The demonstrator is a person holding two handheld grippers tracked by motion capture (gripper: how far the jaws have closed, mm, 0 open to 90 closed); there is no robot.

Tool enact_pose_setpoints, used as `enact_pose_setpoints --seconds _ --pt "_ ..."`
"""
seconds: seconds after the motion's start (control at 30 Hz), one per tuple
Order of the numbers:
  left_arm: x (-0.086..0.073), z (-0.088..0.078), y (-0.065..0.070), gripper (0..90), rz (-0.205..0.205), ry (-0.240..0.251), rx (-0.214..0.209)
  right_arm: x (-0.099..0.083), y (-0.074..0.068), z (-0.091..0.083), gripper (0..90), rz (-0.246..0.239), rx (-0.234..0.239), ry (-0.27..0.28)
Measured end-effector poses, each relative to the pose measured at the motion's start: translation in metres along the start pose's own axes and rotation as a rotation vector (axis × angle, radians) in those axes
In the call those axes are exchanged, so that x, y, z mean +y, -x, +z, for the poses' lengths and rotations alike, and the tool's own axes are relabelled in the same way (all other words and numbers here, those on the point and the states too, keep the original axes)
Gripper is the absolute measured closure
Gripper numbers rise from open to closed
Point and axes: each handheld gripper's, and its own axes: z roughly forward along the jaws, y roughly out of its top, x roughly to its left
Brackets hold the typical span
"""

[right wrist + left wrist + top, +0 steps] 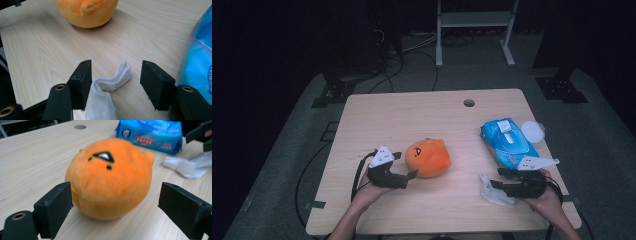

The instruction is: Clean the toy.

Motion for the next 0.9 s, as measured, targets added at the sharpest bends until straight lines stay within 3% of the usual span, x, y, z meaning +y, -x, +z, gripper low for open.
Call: enact_pose_setpoints --seconds 0.6,0.9 --pt "-0.026 -0.011 0.003 9.0 -0.017 -0.018 0.022 -0.001 0.0 0.001 40.7 -0.002 0.002 -0.006" --pt "-0.033 -0.013 0.005 8.9 0.007 -0.016 0.025 -0.001 -0.001 0.002 40.5 -0.006 0.003 -0.01"
